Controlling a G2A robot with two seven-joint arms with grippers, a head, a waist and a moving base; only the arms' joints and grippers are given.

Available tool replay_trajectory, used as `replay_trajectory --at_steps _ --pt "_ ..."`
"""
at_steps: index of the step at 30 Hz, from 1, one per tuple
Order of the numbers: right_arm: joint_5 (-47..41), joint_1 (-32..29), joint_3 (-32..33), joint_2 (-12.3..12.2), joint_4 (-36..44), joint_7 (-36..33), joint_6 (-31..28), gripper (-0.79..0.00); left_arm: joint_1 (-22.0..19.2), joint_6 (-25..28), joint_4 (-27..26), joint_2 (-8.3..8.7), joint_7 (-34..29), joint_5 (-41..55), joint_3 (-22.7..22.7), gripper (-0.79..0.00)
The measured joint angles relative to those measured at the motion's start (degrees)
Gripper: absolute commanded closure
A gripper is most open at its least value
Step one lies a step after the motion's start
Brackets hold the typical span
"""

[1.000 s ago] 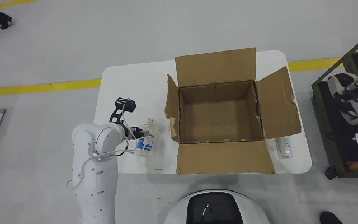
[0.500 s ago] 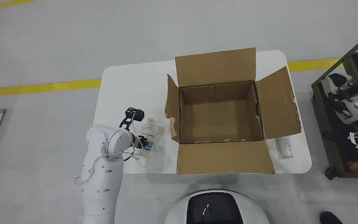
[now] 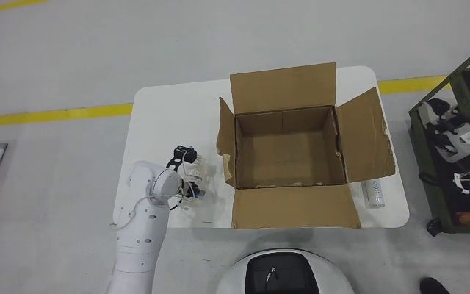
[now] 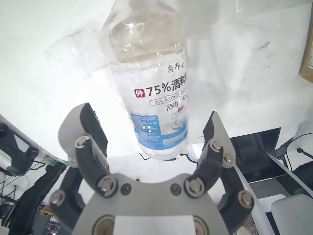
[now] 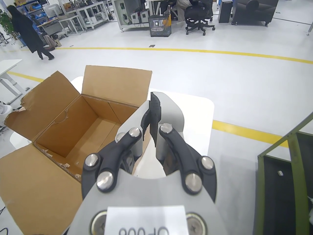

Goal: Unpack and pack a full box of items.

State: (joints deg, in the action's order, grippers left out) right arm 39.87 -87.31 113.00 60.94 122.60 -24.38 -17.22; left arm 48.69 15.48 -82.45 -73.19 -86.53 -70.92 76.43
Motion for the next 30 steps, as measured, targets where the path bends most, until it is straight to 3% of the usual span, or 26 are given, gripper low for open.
replay_trajectory --at_steps 1,3,5,6,13,16,18,19,21,23,30 --pt "0.1 0.0 -0.1 0.0 -0.1 0.0 0.0 0.0 -0.2 0.0 0.5 0.01 0.2 0.0 -0.3 -0.36" --pt "0.2 0.1 -0.2 0.0 -0.3 0.0 0.1 0.0 -0.5 0.0 1.5 0.01 0.5 0.1 -0.9 -0.252" --pt "0.3 0.2 -0.3 -0.1 -0.5 0.0 0.2 0.0 -0.8 -0.1 2.1 0.03 0.7 0.3 -1.3 -0.018" --pt "0.4 0.3 -0.3 -0.1 -0.6 0.0 0.2 0.0 -0.9 -0.1 2.3 0.05 0.7 0.4 -1.5 0.0" --pt "0.3 1.1 0.0 -0.3 -1.5 -0.3 0.9 -0.025 -1.0 -0.3 2.4 0.38 0.6 0.6 -1.7 0.0" --pt "-1.4 1.5 0.1 -0.3 -2.0 -1.1 2.1 -0.326 -0.8 -0.5 1.8 0.61 0.4 1.2 -1.2 0.0" --pt "-3.7 1.9 0.3 -0.3 -2.6 -2.2 3.2 -0.437 -0.6 -0.8 0.9 0.81 0.1 2.1 -0.4 0.0" --pt "-5.0 2.1 0.4 -0.3 -2.8 -2.9 3.6 -0.542 -0.6 -0.8 0.4 0.91 -0.1 2.6 0.0 0.0" --pt "-7.8 2.7 0.6 -0.4 -3.4 -5.1 4.6 -0.619 -0.4 -0.9 -1.0 1.19 -0.7 3.8 1.2 0.0" --pt "-10.8 3.2 0.5 -0.5 -4.4 -8.2 5.5 -0.637 0.0 -0.9 -3.0 1.5 -1.3 4.9 2.5 0.0" --pt "-16.9 5.2 -1.8 -1.1 -8.4 -16.9 6.8 -0.496 2.0 -0.6 -10.3 2.64 -1.5 9.9 6.2 0.0"
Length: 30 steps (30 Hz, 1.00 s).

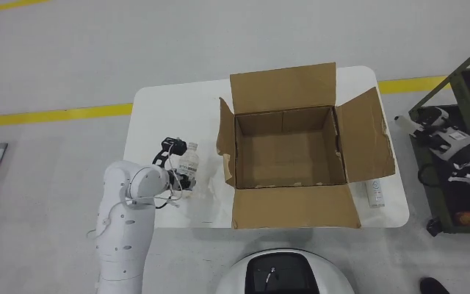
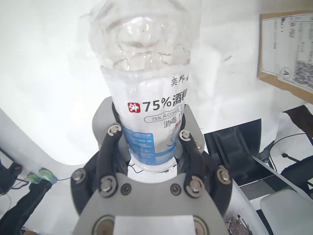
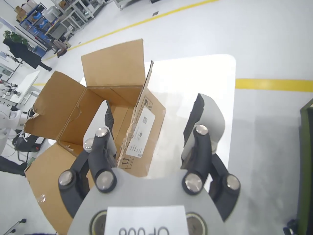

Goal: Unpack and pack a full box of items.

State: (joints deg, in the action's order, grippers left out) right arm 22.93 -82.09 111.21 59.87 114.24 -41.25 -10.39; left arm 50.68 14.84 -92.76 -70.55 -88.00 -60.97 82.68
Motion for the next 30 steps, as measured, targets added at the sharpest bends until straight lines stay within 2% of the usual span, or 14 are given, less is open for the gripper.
replay_trajectory --at_steps 1,3,5,7,10,11,17,21,30 --pt "-0.9 0.2 -0.6 0.0 -0.6 -0.6 0.2 -0.391 0.2 -0.1 -0.8 0.17 0.0 0.7 0.4 0.0" --pt "-2.4 0.7 -2.2 0.0 -2.0 -1.7 0.7 -0.363 0.7 -0.3 -2.7 0.56 0.0 2.4 1.4 0.0" --pt "-2.6 1.4 -3.8 -0.1 -3.0 -2.3 1.0 -0.289 0.9 -0.5 -4.5 0.99 0.0 3.8 2.2 0.0" --pt "-2.2 2.1 -5.1 -0.2 -3.5 -2.5 1.1 -0.206 1.1 -0.7 -6.1 1.34 0.0 4.9 2.9 0.0" --pt "-1.0 3.1 -7.0 -0.3 -3.9 -3.1 1.5 -0.025 1.1 -1.6 -9.1 1.94 0.0 7.4 4.3 0.0" --pt "-0.7 3.4 -7.6 -0.3 -3.9 -3.2 1.6 0.0 1.0 -2.0 -10.2 2.16 0.0 8.8 5.0 0.0" --pt "-0.1 3.6 -9.0 -0.5 -4.1 -3.0 1.7 0.0 -1.1 -3.7 -13.9 2.97 0.0 16.6 7.4 0.0" --pt "-0.4 3.1 -9.3 -0.6 -4.1 -2.8 1.6 0.0 -2.7 -3.5 -15.0 3.35 0.0 20.9 7.1 0.0" --pt "-1.0 2.0 -8.9 -0.8 -3.9 -2.4 1.6 0.0 -2.8 -3.5 -15.0 3.38 0.0 21.1 7.0 0.0"
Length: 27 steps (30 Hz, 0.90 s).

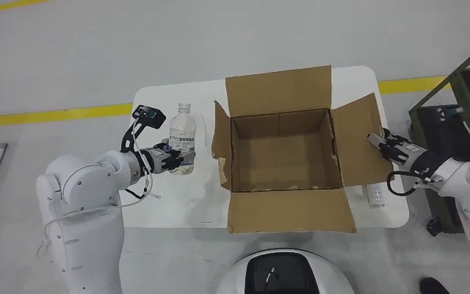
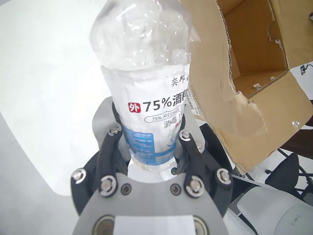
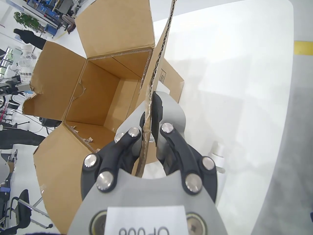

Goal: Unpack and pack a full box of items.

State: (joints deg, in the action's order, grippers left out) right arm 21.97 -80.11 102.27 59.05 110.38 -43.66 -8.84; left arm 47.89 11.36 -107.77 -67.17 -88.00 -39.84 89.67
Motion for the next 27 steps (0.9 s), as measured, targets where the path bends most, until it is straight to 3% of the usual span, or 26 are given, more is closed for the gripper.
replay_trajectory --at_steps 8,20,27 --pt "0.2 -0.1 0.1 -0.3 0.1 0.4 -0.1 0.0 0.9 0.1 -0.1 0.17 1.6 -0.9 0.5 0.0" --pt "1.1 1.1 1.4 -0.7 -1.4 1.9 1.6 0.0 4.2 -0.8 0.3 2.54 3.4 -3.2 9.8 0.0" --pt "0.5 1.1 1.1 -0.9 -1.4 1.4 1.1 0.0 4.4 -1.4 -0.5 3.54 4.5 -0.6 12.4 0.0"
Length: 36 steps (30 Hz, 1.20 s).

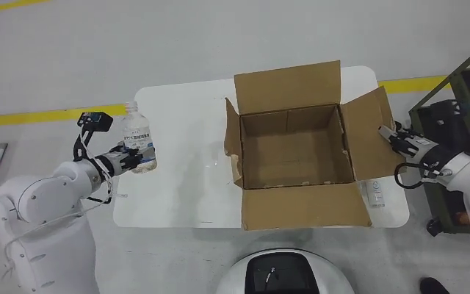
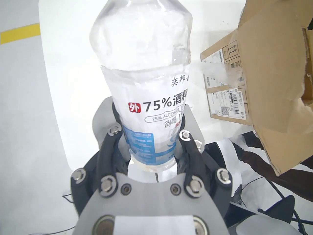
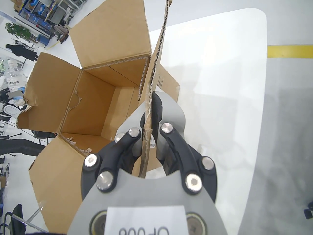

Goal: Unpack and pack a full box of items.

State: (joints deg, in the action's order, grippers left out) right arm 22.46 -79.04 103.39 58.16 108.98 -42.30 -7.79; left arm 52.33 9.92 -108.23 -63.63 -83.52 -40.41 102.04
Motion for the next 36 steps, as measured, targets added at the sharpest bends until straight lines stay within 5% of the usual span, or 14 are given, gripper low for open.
replay_trajectory --at_steps 16,36 --pt "0.8 -0.4 -5.3 0.1 3.3 1.6 0.6 0.0 -11.3 0.8 -4.3 0.39 -0.4 19.0 -16.0 0.0" --pt "1.1 -0.4 -5.3 0.0 3.3 1.6 0.7 0.0 -11.5 0.6 -4.6 0.37 -0.4 19.3 -16.2 0.0"
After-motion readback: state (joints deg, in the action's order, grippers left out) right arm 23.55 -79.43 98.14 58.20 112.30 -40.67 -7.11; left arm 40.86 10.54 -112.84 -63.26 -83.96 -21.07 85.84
